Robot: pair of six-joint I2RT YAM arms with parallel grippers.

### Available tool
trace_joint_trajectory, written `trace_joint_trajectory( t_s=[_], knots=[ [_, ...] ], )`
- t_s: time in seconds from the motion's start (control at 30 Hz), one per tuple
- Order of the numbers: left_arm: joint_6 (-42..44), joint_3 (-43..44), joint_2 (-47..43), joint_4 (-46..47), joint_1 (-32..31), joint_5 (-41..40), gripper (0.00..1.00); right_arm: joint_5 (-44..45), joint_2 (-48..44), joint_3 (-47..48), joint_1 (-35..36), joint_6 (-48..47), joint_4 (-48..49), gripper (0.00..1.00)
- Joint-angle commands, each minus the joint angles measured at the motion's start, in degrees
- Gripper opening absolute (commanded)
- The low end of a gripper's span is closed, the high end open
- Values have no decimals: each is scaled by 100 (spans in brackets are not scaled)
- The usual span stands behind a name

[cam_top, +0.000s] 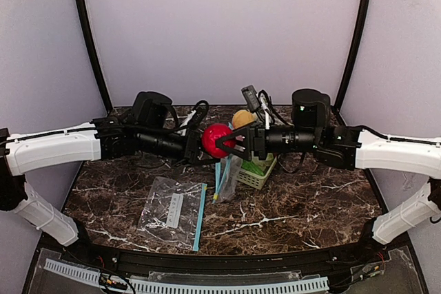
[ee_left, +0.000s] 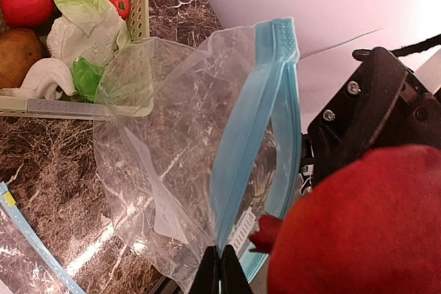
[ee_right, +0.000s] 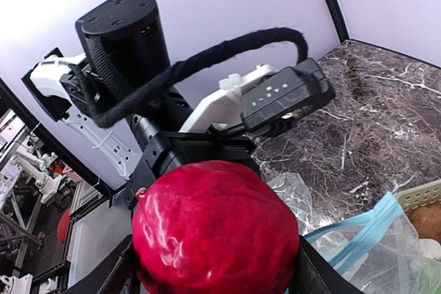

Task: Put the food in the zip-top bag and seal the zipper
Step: Place the fake vegetable in the zipper food storage bag.

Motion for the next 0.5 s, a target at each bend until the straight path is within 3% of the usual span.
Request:
trace_joint_trajectory(
  t_s=[0.0,0.47],
  knots=[
    [-96,-118,-280,200,-49,116,1,674,-51,37,49,32,-236,52],
    [-240,-494,-378,745,-54,76,1,1174,354,413,1,294,-1332,52]
  ],
)
